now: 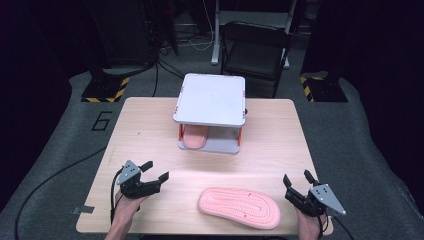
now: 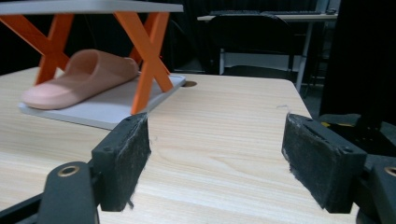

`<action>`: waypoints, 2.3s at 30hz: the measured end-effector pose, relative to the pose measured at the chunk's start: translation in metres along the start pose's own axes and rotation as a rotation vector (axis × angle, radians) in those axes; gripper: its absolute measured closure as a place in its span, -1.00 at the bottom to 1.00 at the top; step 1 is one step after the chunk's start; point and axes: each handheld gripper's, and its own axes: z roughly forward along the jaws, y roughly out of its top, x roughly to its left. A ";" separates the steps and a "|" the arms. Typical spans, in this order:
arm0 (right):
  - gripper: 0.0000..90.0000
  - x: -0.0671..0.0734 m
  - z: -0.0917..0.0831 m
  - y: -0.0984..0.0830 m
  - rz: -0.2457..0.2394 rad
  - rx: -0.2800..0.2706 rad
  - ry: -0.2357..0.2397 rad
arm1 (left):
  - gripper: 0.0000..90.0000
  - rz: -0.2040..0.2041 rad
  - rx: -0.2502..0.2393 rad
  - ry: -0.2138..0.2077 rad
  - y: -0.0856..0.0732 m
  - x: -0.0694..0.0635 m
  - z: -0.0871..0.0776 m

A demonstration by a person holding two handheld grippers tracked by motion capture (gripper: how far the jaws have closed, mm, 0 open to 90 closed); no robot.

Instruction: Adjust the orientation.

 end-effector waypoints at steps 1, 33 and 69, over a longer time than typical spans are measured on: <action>-0.50 0.001 -0.004 0.002 0.004 -0.004 0.009 | -0.58 -0.008 -0.005 0.001 -0.001 0.000 -0.002; -0.69 0.070 -0.058 -0.008 -0.138 0.094 0.286 | -0.57 -0.102 -0.087 0.096 0.002 0.015 -0.030; -0.56 0.079 -0.019 -0.014 0.012 0.113 0.239 | -0.55 -0.122 -0.095 0.118 0.003 0.019 -0.033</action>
